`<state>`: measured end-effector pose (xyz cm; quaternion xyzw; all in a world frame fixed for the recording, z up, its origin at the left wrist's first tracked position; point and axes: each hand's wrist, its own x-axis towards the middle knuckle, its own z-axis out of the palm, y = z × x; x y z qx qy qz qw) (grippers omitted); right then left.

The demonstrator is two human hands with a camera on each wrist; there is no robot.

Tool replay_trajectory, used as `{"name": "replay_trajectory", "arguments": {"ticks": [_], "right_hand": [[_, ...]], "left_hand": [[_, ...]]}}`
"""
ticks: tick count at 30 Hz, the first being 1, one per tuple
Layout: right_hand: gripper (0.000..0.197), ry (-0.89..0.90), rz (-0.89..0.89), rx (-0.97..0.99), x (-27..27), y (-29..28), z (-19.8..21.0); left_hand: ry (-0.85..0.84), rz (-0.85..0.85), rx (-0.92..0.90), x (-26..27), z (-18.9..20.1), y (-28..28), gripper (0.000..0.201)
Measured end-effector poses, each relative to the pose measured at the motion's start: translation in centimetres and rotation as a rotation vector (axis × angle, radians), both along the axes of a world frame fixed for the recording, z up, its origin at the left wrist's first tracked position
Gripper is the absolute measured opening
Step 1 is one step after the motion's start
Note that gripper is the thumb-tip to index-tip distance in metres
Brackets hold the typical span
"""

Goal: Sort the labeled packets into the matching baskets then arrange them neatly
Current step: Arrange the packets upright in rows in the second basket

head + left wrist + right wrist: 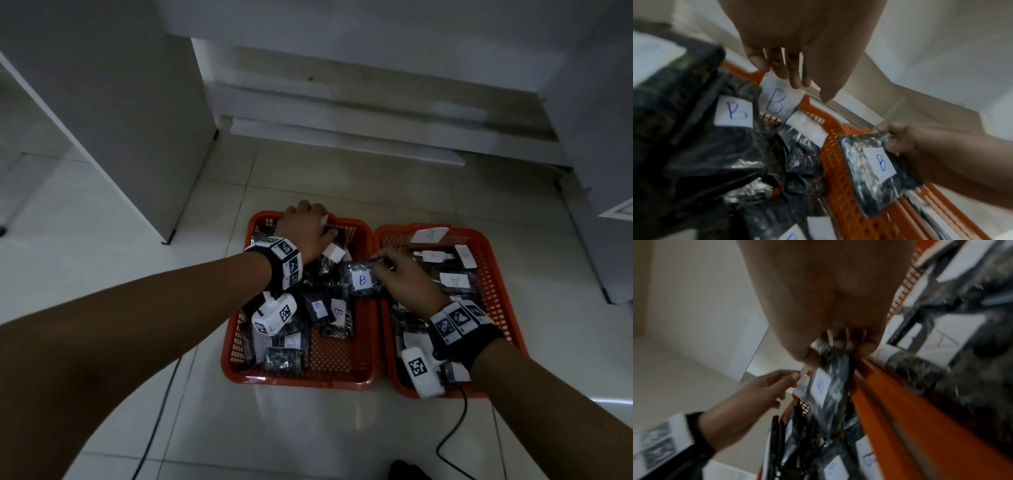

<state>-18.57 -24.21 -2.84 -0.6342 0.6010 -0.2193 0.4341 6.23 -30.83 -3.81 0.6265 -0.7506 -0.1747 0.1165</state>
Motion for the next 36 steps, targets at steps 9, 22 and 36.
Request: {"name": "replay_trajectory", "arguments": {"ticks": [9, 22, 36], "right_hand": [[0.030, 0.170, 0.441, 0.370, 1.7, 0.9, 2.9], [0.018, 0.754, 0.717, -0.041, 5.1, 6.1, -1.2], [0.018, 0.880, 0.789, -0.418, 6.0, 7.4, -2.4]], "left_hand": [[-0.229, -0.693, 0.198, 2.8, 1.0, 5.5, 0.039], [-0.357, -0.740, 0.260, 2.1, 1.2, 5.9, 0.052], [-0.223, -0.681, 0.230, 3.0, 2.0, 5.9, 0.033]]}}
